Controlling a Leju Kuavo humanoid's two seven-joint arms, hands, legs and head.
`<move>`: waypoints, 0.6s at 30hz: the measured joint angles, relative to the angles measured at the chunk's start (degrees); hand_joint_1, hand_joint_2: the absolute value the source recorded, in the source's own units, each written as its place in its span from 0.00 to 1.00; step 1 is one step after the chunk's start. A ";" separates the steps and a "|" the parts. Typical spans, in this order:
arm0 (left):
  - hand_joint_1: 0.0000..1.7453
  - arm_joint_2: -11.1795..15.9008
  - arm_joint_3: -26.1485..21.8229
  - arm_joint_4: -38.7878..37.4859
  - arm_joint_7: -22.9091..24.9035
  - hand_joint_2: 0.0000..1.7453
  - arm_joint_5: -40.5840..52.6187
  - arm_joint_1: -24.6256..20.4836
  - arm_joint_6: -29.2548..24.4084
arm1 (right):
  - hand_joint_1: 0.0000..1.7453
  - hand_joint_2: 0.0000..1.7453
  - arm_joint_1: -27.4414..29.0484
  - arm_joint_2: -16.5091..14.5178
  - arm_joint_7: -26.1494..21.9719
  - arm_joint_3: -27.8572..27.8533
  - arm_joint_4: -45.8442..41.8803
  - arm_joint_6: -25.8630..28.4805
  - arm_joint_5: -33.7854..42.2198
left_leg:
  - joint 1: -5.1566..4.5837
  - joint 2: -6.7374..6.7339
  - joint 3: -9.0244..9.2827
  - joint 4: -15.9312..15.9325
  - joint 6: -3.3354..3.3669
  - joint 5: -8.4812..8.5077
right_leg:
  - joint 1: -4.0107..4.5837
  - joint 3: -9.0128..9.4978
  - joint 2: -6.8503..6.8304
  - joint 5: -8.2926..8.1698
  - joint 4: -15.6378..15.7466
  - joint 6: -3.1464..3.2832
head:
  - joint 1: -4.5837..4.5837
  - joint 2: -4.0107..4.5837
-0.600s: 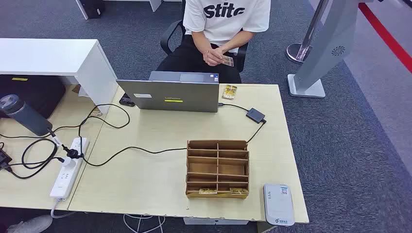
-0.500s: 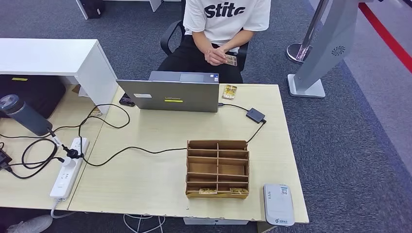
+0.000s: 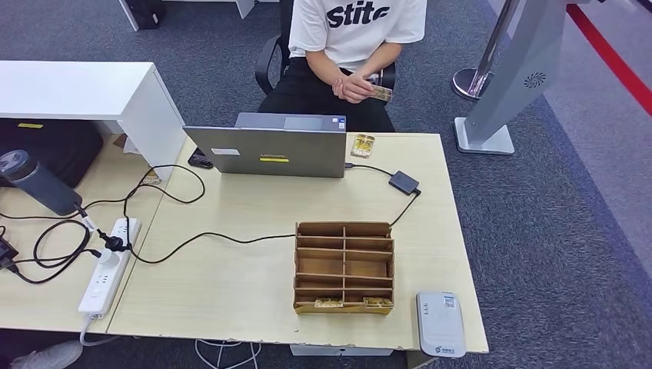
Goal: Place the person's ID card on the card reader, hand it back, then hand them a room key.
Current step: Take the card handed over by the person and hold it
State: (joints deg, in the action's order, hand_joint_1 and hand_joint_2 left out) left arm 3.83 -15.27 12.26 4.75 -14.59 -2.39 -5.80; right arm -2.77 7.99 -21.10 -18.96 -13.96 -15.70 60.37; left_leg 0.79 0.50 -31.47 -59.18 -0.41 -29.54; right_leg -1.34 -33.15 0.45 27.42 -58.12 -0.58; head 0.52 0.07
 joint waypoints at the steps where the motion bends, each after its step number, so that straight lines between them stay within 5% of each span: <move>1: 0.00 -0.05 -0.28 0.00 0.00 1.00 -0.25 0.00 0.20 | 0.00 1.00 -0.57 0.32 -1.82 -1.16 -0.71 -0.55 -0.45 | 0.00 -0.04 0.01 0.00 0.00 0.00 | 0.00 0.00 0.03 -0.01 0.00 0.00 | 0.00 0.00; 5: 0.00 -0.42 -1.37 0.00 -0.05 1.00 -0.90 0.02 0.30 | 0.00 1.00 -3.07 1.07 -8.12 -5.76 -5.54 -1.98 -5.44 | 0.00 -0.12 0.03 -0.01 0.04 0.04 | 0.00 0.01 0.08 -0.04 -0.01 -0.02 | -0.02 0.00; 8: 0.00 -0.79 -2.17 -0.01 -0.30 1.00 -0.97 0.07 0.07 | 0.00 1.00 -4.25 -0.49 -8.95 -11.09 -15.01 0.00 -16.47 | 0.02 -0.11 0.02 -0.01 0.06 0.08 | 0.01 0.02 0.07 -0.07 -0.04 -0.01 | -0.01 0.00; 14: 0.00 -1.58 -3.86 -0.02 -1.09 1.00 -1.03 0.24 -0.68 | 0.00 1.00 -6.69 -11.53 -7.74 -24.85 -45.27 1.17 -45.85 | 0.03 0.23 -0.01 -0.01 -0.02 0.18 | 0.01 -0.02 -0.22 -0.04 -0.15 0.00 | -0.01 0.00; 18: 0.00 -2.19 -4.98 -0.02 -1.32 1.00 -1.08 0.49 -1.59 | 0.00 1.00 -5.54 -19.16 -14.56 -24.87 -66.36 4.15 -64.24 | 0.05 0.26 -0.04 0.01 -0.05 0.21 | 0.03 -0.06 -0.24 -0.01 -0.18 0.03 | -0.01 0.00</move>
State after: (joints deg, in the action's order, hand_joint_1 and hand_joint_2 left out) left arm 1.64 -20.25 12.24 3.43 -15.67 -1.90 -7.40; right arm -8.31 -11.17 -35.66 -43.82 -80.32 -11.55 -3.87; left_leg 0.85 0.76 -31.51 -59.17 -0.46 -29.34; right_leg -1.31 -33.21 0.21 27.41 -58.30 -0.54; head 0.52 0.07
